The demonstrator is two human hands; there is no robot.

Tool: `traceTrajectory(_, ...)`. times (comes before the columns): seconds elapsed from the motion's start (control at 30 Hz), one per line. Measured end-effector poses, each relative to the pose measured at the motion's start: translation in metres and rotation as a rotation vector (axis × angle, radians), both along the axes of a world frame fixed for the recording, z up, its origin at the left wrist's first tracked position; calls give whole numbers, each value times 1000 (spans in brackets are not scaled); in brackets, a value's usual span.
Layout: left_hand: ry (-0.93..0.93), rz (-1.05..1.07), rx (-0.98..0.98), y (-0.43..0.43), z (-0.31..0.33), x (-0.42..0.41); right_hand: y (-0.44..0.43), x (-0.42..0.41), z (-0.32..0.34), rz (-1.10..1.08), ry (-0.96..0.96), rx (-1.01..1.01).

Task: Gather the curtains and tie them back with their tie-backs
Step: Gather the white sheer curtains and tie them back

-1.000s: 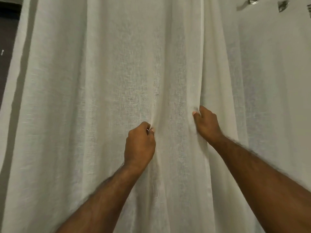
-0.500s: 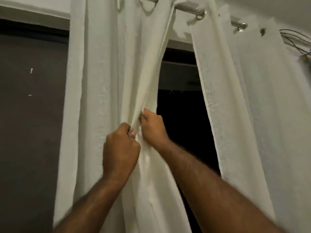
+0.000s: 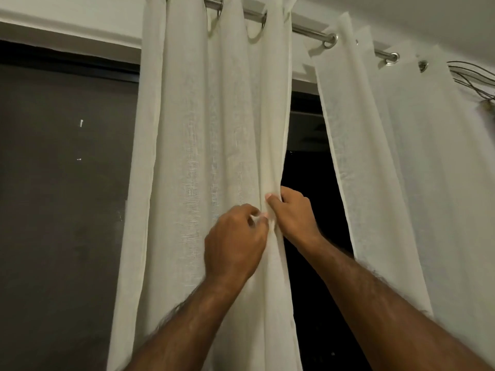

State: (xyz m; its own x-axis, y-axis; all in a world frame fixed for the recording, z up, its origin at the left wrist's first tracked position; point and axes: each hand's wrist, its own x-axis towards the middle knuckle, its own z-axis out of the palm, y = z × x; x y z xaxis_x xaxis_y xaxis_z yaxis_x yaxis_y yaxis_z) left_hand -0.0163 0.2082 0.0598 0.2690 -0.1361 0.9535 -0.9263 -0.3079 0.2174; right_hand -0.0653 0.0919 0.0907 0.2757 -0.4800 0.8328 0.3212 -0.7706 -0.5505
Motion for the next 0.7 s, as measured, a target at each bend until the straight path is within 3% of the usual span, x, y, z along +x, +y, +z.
traceTrajectory(0.1, 62, 136, -57, -3, 5, 17, -10, -8, -3, 0, -20, 2)
traceTrajectory(0.17, 249, 46, 23, -9, 9, 25, -15, -9, -1, 26, -26, 1)
traceTrajectory(0.23, 305, -3, 65, -17, 10, 28, -23, -10, 0, 14, -3, -20)
traceTrajectory(0.43, 193, -212, -81, -27, 4, 1, -47, -15, 0, -81, 29, -72)
traceTrajectory(0.7, 49, -92, 51, -47, 3, -14, -34, -9, 2, 302, 9, -28)
